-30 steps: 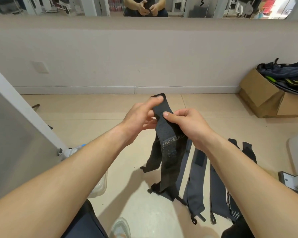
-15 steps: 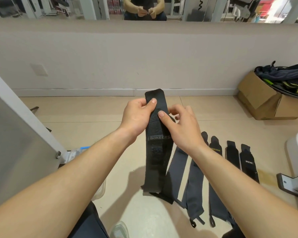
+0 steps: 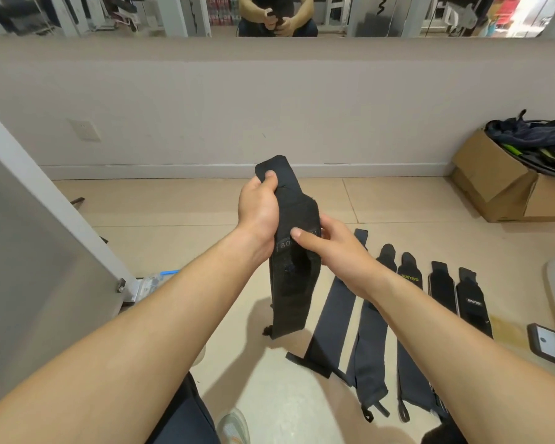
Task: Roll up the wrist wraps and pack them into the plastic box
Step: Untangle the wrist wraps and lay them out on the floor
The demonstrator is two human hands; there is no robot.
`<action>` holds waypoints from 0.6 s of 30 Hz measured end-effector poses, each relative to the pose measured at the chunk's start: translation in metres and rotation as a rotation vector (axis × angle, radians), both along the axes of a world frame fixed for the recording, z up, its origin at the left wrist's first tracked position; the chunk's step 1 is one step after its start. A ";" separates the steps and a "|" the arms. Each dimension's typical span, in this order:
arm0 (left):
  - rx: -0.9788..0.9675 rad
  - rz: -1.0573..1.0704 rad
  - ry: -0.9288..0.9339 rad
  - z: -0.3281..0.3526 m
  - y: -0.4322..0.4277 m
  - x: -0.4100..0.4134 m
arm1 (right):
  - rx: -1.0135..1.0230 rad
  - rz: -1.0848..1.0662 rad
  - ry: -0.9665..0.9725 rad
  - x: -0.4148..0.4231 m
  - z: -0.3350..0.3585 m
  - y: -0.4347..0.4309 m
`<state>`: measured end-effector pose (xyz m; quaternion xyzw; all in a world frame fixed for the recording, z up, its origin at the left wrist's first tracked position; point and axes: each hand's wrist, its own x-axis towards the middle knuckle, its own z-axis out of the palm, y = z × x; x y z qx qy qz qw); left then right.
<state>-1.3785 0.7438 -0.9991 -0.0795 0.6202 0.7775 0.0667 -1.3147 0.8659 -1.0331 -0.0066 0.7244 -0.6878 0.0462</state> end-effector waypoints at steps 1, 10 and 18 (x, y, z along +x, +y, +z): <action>0.018 0.014 -0.014 0.001 -0.002 -0.002 | 0.001 -0.011 0.016 0.000 -0.001 -0.002; 0.009 -0.009 0.005 -0.003 -0.007 -0.008 | 0.000 -0.255 0.108 -0.004 -0.008 -0.020; -0.198 -0.218 0.012 -0.023 -0.010 -0.010 | -0.092 -0.305 0.008 -0.012 -0.019 -0.024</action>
